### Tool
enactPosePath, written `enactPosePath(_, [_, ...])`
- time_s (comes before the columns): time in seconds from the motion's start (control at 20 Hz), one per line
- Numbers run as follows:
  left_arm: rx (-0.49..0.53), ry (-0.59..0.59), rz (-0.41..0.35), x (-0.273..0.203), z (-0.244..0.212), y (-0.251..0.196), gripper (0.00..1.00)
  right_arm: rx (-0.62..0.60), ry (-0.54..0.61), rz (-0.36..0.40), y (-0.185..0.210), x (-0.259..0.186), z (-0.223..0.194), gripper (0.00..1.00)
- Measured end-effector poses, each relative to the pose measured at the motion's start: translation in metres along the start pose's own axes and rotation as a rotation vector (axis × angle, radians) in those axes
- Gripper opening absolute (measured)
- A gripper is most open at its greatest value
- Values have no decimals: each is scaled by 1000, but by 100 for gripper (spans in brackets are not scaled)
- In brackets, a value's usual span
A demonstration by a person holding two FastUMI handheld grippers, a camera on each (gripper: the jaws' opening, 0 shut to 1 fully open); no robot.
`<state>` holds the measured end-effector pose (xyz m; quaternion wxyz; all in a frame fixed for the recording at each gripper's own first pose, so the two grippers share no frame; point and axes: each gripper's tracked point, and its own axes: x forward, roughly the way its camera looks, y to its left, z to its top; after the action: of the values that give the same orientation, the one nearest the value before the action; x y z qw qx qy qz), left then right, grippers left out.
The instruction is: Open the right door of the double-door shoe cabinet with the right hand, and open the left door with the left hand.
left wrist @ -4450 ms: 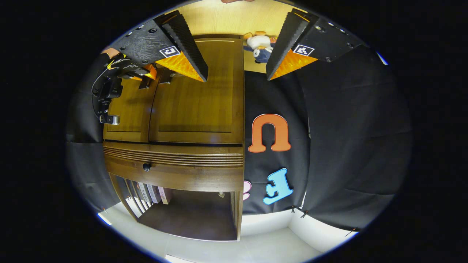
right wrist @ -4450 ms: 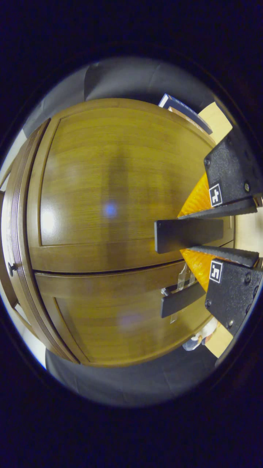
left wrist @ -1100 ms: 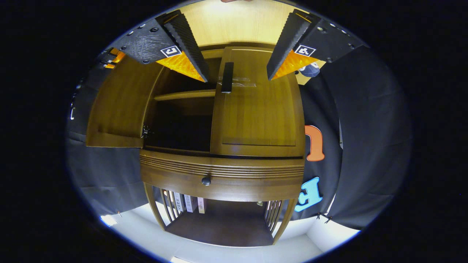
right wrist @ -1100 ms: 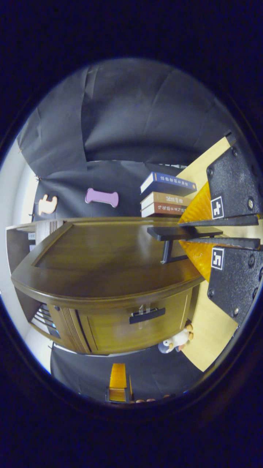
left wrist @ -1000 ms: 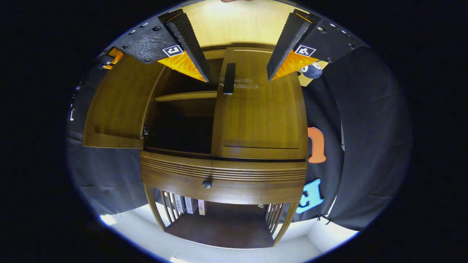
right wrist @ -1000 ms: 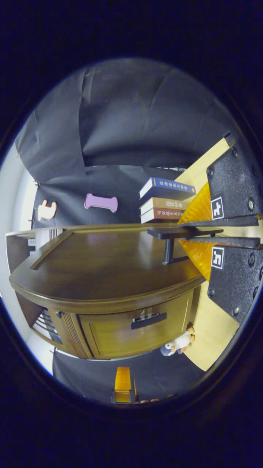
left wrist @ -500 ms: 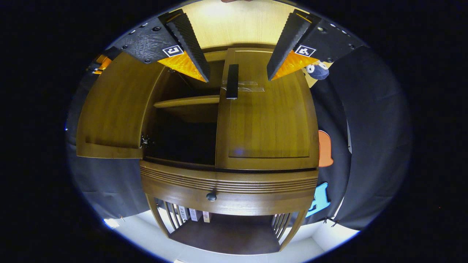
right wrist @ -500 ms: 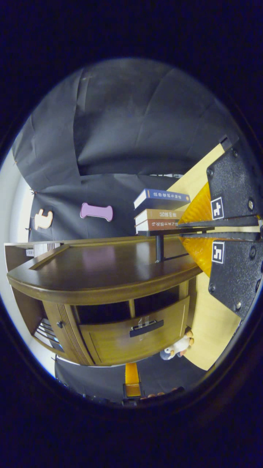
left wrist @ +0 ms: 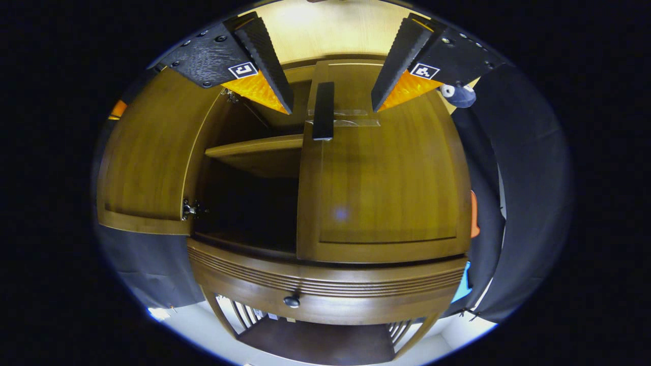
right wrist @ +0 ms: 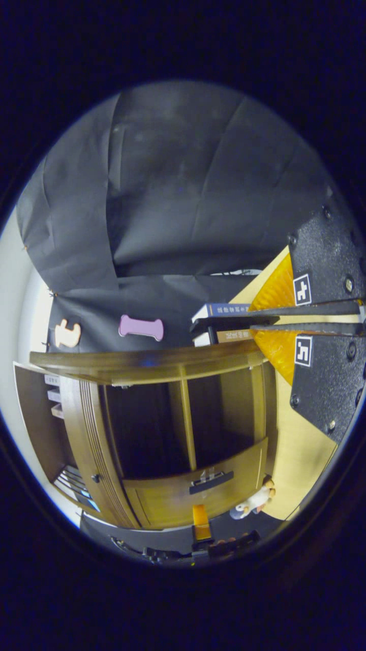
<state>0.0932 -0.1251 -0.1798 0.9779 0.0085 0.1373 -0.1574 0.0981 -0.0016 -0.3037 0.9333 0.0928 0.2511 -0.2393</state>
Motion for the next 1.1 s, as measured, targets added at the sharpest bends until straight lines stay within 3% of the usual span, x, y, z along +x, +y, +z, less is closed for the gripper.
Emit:
enactPosePath(0.55, [46,57,34,62,-25,3,93,-17,-43,-24,1,-5,7,9])
enactPosePath(0.6, [46,68,32,66,-29,3,80,-19,-50,-26,2,-5,8,9])
enactPosePath(0.65, [45,67,30,71,-30,3,84,-23,-56,-25,4,-5,10,10])
enactPosePath(0.75, [57,61,38,77,-31,6,83,-34,-62,-11,9,-7,12,12])
enactPosePath(0.8, [49,66,45,82,-33,7,64,-39,-65,-7,9,-7,12,12])
enactPosePath(0.85, [33,72,44,85,-34,5,69,-44,-70,-1,11,-9,14,12])
enactPosePath(0.95, [34,64,41,89,-33,6,66,-56,-75,4,11,-11,16,13])
enactPosePath(1.0, [41,63,44,92,-32,8,73,-62,-75,8,12,-11,16,13])
enactPosePath(1.05, [39,66,42,94,-32,5,66,-69,-73,15,14,-10,16,13])
enactPosePath(1.1, [34,61,34,98,-33,1,66,-79,-63,26,15,-8,13,13])
